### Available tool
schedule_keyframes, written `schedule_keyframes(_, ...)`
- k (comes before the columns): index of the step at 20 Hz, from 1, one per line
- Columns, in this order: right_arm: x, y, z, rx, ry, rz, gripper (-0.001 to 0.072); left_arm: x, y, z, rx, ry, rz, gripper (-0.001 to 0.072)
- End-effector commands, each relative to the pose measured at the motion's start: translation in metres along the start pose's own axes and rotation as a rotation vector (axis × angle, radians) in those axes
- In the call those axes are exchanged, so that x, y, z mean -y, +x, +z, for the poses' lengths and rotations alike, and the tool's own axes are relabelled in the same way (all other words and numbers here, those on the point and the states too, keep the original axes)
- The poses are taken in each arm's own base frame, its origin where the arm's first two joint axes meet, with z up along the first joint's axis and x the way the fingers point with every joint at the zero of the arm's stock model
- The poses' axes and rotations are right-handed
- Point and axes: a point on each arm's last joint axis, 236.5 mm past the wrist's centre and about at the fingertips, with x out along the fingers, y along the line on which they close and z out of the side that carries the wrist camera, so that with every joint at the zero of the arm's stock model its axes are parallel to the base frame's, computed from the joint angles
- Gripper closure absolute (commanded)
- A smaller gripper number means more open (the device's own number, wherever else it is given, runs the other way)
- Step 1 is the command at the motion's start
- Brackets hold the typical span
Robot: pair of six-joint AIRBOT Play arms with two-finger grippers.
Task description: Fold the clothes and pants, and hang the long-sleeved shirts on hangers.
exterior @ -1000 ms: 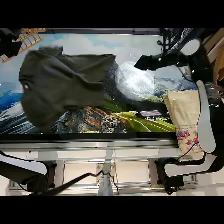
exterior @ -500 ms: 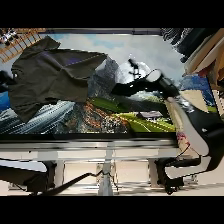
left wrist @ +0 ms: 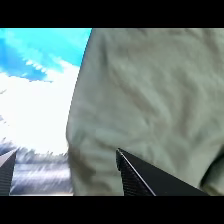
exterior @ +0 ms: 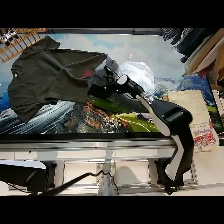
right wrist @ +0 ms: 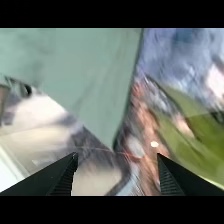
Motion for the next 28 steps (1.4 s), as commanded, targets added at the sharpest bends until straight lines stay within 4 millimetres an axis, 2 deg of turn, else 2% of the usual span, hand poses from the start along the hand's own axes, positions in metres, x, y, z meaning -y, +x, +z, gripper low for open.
schedule_keyframes(1,-0.010,0.023,-0.004,-0.081,-0.001,0.033,0.0150,0.009,0.038,0.001,-0.024,-0.028,-0.113,0.0006)
schedule_keyframes(4,0.000,0.038,-0.016,-0.144,-0.022,-0.035,0.0151,0.008,0.048,-0.007,-0.064,-0.032,-0.119,0.0006)
schedule_keyframes(5,0.003,0.042,-0.019,-0.152,-0.022,-0.050,0.0184,0.008,0.049,-0.008,-0.070,-0.029,-0.121,0.0006)
schedule_keyframes(8,0.000,0.042,-0.023,-0.179,-0.018,-0.048,0.0249,0.008,0.051,-0.018,-0.109,0.006,-0.111,0.0007)
schedule_keyframes(11,-0.002,0.042,-0.023,-0.182,-0.018,-0.042,0.0249,0.009,0.054,-0.024,-0.138,0.026,-0.092,0.0007)
schedule_keyframes(13,-0.003,0.042,-0.024,-0.185,-0.017,-0.040,0.0250,0.016,0.062,-0.039,-0.205,0.034,-0.109,0.0007)
schedule_keyframes(15,-0.008,0.043,-0.024,-0.184,-0.009,-0.019,0.0290,0.025,0.073,-0.056,-0.286,0.045,-0.128,0.0007)
schedule_keyframes(17,-0.009,0.045,-0.025,-0.187,0.008,0.000,0.0291,0.032,0.082,-0.064,-0.326,0.047,-0.134,0.0009)
schedule_keyframes(18,-0.009,0.048,-0.027,-0.192,0.017,0.007,0.0314,0.034,0.085,-0.065,-0.332,0.037,-0.132,0.0023)
schedule_keyframes(19,-0.010,0.051,-0.028,-0.193,0.022,0.016,0.0344,0.036,0.087,-0.066,-0.337,0.029,-0.130,0.0159)
schedule_keyframes(21,-0.017,0.058,-0.031,-0.193,0.022,0.048,0.0398,0.040,0.087,-0.068,-0.347,0.035,-0.133,0.0588)
schedule_keyframes(22,-0.022,0.060,-0.030,-0.181,0.008,0.059,0.0547,0.040,0.086,-0.071,-0.360,0.036,-0.136,0.0702)
schedule_keyframes(23,-0.025,0.062,-0.028,-0.166,0.003,0.067,0.0695,0.041,0.084,-0.074,-0.372,0.037,-0.140,0.0702)
schedule_keyframes(25,-0.036,0.057,-0.023,-0.160,-0.035,0.073,0.0693,0.052,0.073,-0.078,-0.390,0.044,-0.188,0.0703)
schedule_keyframes(26,-0.040,0.048,-0.016,-0.156,-0.081,0.059,0.0694,0.064,0.062,-0.076,-0.376,0.060,-0.245,0.0703)
schedule_keyframes(28,-0.045,0.012,0.002,-0.146,-0.211,-0.013,0.0695,0.103,0.023,-0.055,-0.270,0.063,-0.418,0.0703)
